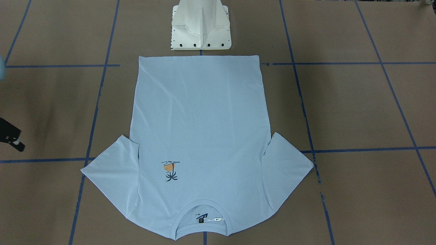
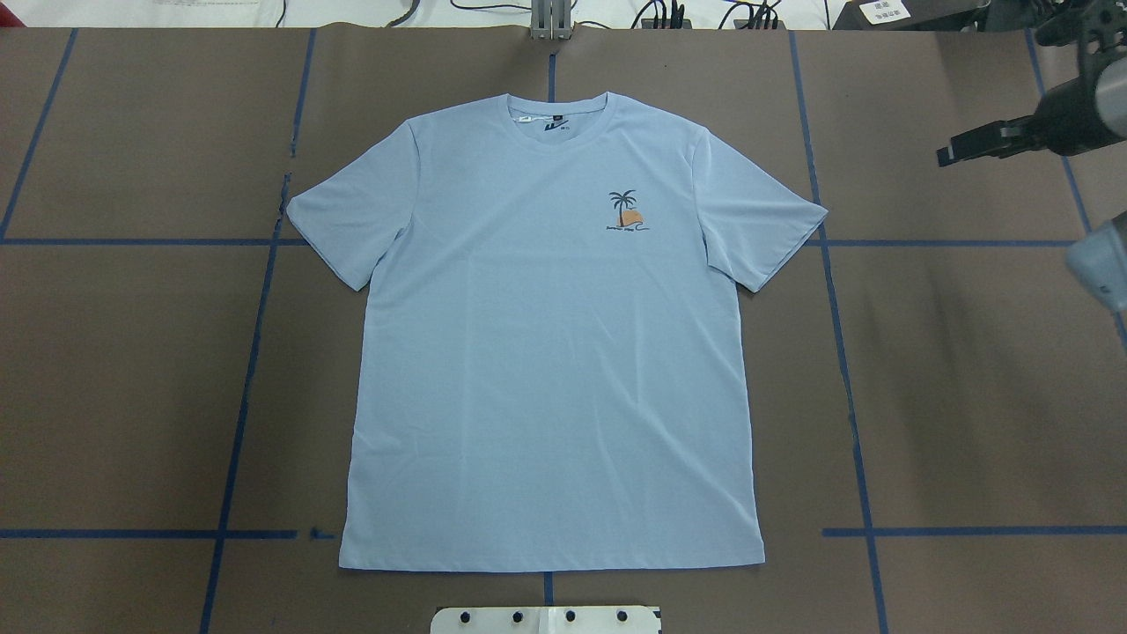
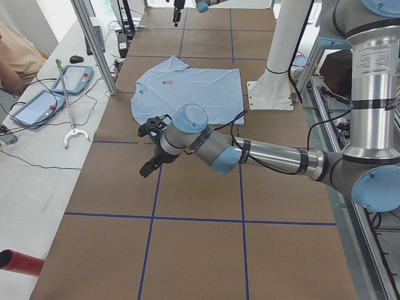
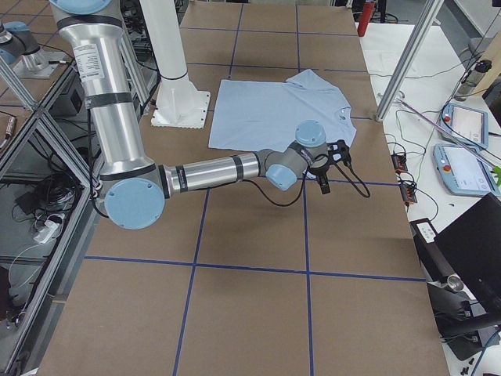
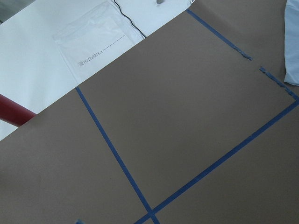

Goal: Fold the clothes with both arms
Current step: 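Move the right gripper toward the sleeve nearest it, then fold the sleeve nearest the right gripper inward onto the shirt body, then move the left gripper toward the sleeve nearest it while the right gripper withdraws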

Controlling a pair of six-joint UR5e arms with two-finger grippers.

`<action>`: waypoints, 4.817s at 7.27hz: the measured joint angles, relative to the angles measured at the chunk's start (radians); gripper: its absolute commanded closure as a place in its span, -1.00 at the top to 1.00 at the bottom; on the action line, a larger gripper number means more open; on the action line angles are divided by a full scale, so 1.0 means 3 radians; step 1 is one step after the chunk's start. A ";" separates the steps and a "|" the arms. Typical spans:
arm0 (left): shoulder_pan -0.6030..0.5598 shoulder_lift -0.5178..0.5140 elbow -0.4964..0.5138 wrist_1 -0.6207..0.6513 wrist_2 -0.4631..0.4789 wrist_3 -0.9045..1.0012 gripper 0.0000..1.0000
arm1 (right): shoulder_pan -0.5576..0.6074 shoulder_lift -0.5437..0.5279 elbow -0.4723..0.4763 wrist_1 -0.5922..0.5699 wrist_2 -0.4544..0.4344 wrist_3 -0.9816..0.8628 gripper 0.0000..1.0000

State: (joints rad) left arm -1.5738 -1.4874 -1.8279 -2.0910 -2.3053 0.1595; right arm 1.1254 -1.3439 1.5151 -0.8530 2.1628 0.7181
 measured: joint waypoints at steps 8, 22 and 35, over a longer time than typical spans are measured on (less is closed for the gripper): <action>0.0005 -0.0002 -0.0017 -0.0005 -0.0001 0.0000 1.00 | -0.0878 0.0400 -0.0658 0.0505 -0.0907 0.0724 -0.78; 0.0000 0.0034 0.0000 -0.0005 -0.0016 0.0005 1.00 | -0.1638 0.1822 -0.0966 -0.0674 -0.2141 0.1576 0.98; 0.2032 -0.1324 0.1004 -0.0665 0.1026 -0.3358 0.44 | 0.0363 0.1164 -0.0632 -0.1207 0.0460 -0.0917 1.00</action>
State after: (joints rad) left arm -0.9641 -1.8845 -1.5268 -2.2903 -1.9975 -0.8478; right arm 1.2344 -0.9947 1.3256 -1.2152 2.3008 0.4431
